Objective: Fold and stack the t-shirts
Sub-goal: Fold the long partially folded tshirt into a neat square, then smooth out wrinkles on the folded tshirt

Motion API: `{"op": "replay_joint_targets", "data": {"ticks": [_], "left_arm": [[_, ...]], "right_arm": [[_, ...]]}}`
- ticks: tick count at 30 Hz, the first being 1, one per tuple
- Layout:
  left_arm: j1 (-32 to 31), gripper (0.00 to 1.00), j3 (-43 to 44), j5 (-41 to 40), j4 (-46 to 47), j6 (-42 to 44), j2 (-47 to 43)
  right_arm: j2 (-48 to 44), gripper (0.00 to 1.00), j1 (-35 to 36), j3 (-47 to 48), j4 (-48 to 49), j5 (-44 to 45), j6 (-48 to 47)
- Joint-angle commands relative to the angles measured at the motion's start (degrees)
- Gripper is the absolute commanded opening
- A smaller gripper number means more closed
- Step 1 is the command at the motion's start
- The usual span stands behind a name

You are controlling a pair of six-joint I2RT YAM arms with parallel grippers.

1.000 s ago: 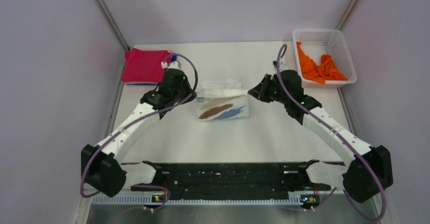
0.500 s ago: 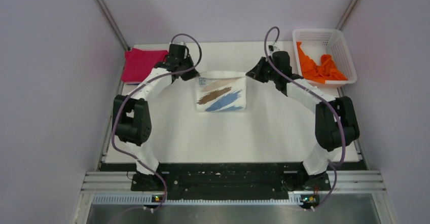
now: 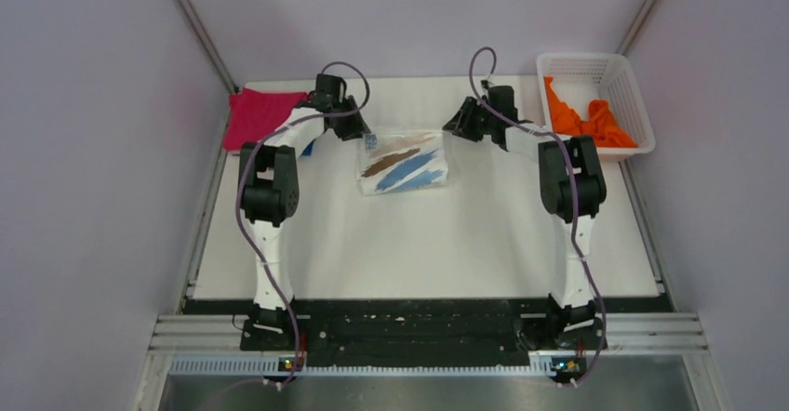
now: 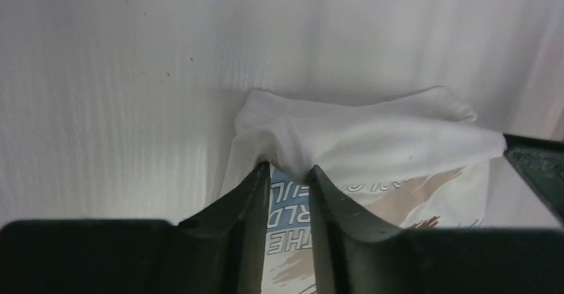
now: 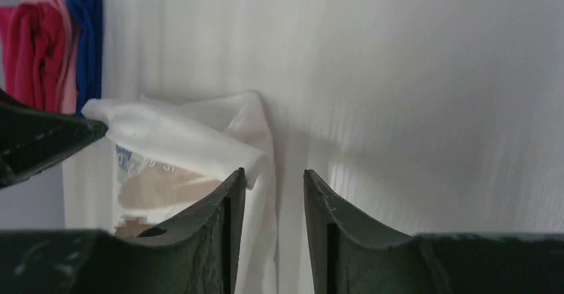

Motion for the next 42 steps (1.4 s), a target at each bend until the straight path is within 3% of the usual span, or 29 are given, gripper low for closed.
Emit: {"op": "replay_joint_targets", "data": {"ticks": [1,3,4,8,10,12,17,26,36,42], "left_arm": [[1.9,0.49,7.0,-0.3,-1.4,-0.3,1.8],[1.9,0.68,7.4,-0.2,-0.7,-1.0,0.9],[1.9,0.76,7.2,0.0,-0.3,-1.4,0.0],[1.5,0.84,4.3,2.0,0.7,-2.6,-6.0],[1.0,0.98,-0.1,2.1,2.2,-2.9,-9.9],[0.1,0.99,-5.1,2.7,4.4,-3.0,-13.9],[-2.6,0.99,-16.2,9.8,12.7,-6.6,-19.0],[-5.3,0.99,-21.9,12.6,19.1,-12.8,-14.2],[-4.5,0.99,-24.6,10.3,17.4,-11.6,-10.7],[-3.6,0.99,-24.5,9.9,15.9,-9.9,-12.1]], "right_arm": [[4.1,0.56,-1.7,8.9,-3.9,0.6,-3.4],[4.7,0.77,-1.7,11.8,-7.9,2.4,-4.4],[4.3,0.8,-1.7,12.4,-9.3,3.1,-4.8],[-2.5,0.87,-1.6,8.3,-10.1,3.2,-5.1],[-7.5,0.98,-1.1,2.9,-8.4,2.2,-5.0],[-13.3,0.99,-0.2,-3.7,-5.0,-0.5,-4.1],[-22.3,0.99,3.1,-20.5,17.6,-15.9,8.1],[-10.9,0.99,7.7,-25.2,44.4,-24.2,27.0],[-7.1,0.99,5.9,-34.8,34.1,-16.2,18.4],[-7.3,0.99,5.5,-35.1,31.7,-14.8,16.0]]}}
